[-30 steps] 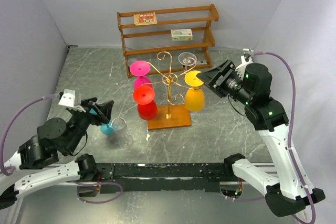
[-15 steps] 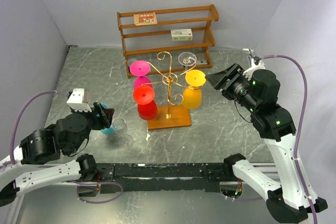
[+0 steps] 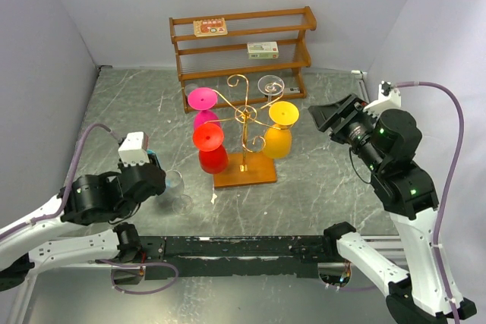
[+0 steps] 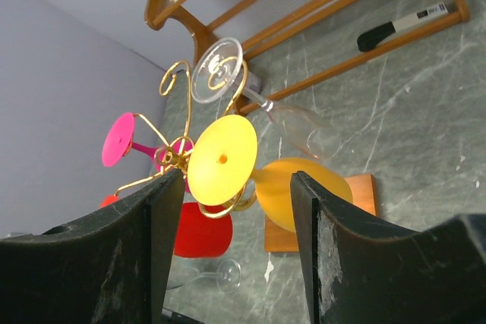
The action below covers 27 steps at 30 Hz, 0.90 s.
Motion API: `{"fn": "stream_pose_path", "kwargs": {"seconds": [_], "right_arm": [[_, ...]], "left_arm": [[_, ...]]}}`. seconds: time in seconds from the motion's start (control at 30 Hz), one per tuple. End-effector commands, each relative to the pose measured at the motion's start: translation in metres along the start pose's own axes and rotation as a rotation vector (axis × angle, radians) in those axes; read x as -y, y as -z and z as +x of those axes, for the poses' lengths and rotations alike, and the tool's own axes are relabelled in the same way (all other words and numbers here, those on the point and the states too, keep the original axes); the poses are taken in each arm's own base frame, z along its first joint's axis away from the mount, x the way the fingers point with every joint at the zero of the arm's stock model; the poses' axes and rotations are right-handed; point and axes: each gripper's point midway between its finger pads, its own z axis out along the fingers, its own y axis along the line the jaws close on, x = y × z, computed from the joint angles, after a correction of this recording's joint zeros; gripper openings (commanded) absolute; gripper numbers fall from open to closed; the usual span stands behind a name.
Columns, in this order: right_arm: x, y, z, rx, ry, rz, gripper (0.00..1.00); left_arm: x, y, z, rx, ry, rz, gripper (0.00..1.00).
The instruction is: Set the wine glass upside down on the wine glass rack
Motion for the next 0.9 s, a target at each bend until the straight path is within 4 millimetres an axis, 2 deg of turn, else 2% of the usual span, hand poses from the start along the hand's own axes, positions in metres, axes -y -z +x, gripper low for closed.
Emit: {"fn": "stream_pose_path", "kwargs": {"seconds": [0.0, 0.17, 0.27, 0.43, 0.63, 0.87], "right_arm": [[-0.006, -0.003, -0.011, 0.049, 0.056, -0.033, 0.58], [-0.001, -0.008, -0.006, 0.042, 0.058, -0.026, 0.58], [0.000, -0.008, -0.004, 0.041, 0.053, -0.025, 0.58], [0.000, -0.005, -0.003, 0.041, 0.037, -0.028, 0.57], [-0.003, 0.001, -0.002, 0.042, 0.023, -0.047, 0.57], [-0.002, 0.004, 0.001, 0.037, 0.000, -0.050, 0.56]], "left_arm": [[-0.001, 0.006, 0.011, -0.075, 0.026, -0.014, 0.52], [0.014, 0.004, 0.016, -0.102, 0.015, 0.048, 0.52], [0.015, 0.002, 0.021, -0.121, -0.009, 0.032, 0.49], [0.024, 0.002, 0.018, -0.130, -0.022, 0.051, 0.44], [0.011, -0.002, 0.030, -0.168, -0.045, -0.035, 0.35], [0.008, -0.002, 0.034, -0.167, -0.032, -0.014, 0.22]]}}
